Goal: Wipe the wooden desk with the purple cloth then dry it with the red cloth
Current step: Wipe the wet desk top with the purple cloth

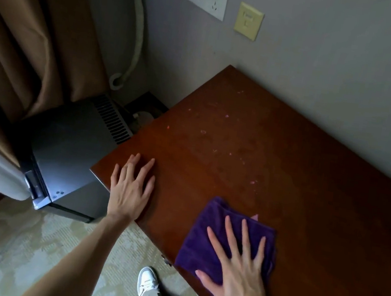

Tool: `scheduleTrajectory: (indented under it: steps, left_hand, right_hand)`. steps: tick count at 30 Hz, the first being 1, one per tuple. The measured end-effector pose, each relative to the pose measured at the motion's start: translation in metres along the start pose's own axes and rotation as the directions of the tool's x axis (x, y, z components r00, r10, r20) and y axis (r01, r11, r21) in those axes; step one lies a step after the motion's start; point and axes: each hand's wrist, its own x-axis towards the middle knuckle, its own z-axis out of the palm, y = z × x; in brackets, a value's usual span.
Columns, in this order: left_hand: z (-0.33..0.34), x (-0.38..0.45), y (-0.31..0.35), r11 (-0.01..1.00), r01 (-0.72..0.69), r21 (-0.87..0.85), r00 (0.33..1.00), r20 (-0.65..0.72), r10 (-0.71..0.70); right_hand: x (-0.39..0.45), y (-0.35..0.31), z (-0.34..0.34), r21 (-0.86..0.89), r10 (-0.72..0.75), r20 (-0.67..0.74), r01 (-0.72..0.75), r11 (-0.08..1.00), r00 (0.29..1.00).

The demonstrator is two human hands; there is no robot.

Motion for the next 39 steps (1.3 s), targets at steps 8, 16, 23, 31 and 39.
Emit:
scheduleTrajectory:
  steps: [8, 16, 23, 31, 39]
  left_hand:
    - [0.006, 0.005, 0.001, 0.999, 0.042, 0.007, 0.996, -0.082, -0.041]
    - [0.008, 0.005, -0.001, 1.0, 0.024, -0.017, 0.995, -0.096, -0.026]
    - [0.008, 0.004, -0.004, 1.0, 0.008, -0.022, 0.997, -0.083, -0.01]
    - [0.007, 0.01, 0.008, 1.0, -0.003, 0.029, 1.0, 0.022, 0.002]
    - [0.019, 0.029, 0.044, 0.991, -0.098, 0.092, 0.993, 0.069, 0.092]
  right_hand:
    - [0.212, 0.0, -0.038, 0.124, -0.076, -0.042, 0.08, 0.989, 0.996]
    - [0.407, -0.025, -0.071, 0.112, -0.034, -0.005, 0.035, 0.993, 0.999]
    - [0.303, -0.01, -0.052, 0.167, -0.003, -0.075, 0.015, 0.986, 0.997]
    - [-0.029, 0.042, 0.0, 0.074, 0.232, -0.043, -0.229, 0.971, 0.972]
    - [0.032, 0.068, -0.008, 0.069, 0.214, -0.003, -0.213, 0.975, 0.977]
